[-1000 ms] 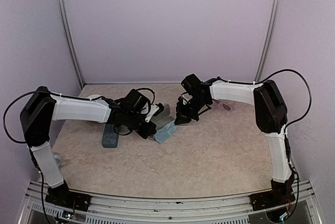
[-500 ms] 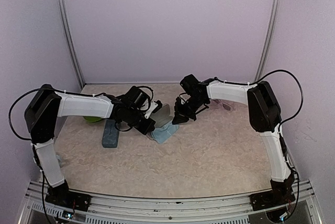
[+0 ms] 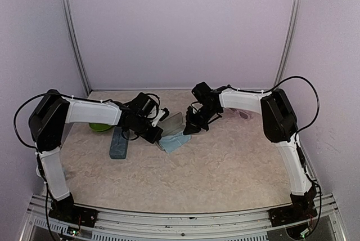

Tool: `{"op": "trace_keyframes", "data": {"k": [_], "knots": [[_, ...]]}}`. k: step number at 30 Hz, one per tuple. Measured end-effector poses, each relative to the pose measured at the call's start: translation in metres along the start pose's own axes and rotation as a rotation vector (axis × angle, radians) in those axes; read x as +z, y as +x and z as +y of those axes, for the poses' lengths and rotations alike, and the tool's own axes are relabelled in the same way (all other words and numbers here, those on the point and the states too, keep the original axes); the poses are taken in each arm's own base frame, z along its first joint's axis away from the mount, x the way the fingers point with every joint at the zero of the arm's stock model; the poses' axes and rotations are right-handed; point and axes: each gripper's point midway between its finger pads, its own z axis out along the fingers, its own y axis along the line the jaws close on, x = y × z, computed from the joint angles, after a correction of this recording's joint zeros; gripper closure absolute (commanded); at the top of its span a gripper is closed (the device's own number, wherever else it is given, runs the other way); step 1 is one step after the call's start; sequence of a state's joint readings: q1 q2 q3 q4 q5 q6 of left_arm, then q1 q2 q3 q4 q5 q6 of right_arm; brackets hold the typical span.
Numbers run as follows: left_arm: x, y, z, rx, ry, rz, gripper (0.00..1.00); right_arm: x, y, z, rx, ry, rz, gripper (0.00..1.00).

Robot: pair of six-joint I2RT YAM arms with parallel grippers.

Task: Organize the sunglasses
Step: Place the folded cleaning cloth in the sunglasses case.

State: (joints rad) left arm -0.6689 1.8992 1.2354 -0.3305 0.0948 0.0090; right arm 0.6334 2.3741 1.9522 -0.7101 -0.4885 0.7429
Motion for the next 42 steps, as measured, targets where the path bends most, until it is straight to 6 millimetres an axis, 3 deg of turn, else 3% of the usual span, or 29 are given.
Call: {"op": "trace_keyframes", "data": {"k": [25,42], "knots": [[0.012,0.011,0.017,-0.009,-0.077,0.035,0.99,0.012,-0.009,-0.001,0.016,-0.013,-0.01,1.0],[0.012,0.003,0.019,-0.012,-0.089,0.018,0.99,0.01,-0.024,0.0,0.016,-0.027,-0.048,1.0]]}}
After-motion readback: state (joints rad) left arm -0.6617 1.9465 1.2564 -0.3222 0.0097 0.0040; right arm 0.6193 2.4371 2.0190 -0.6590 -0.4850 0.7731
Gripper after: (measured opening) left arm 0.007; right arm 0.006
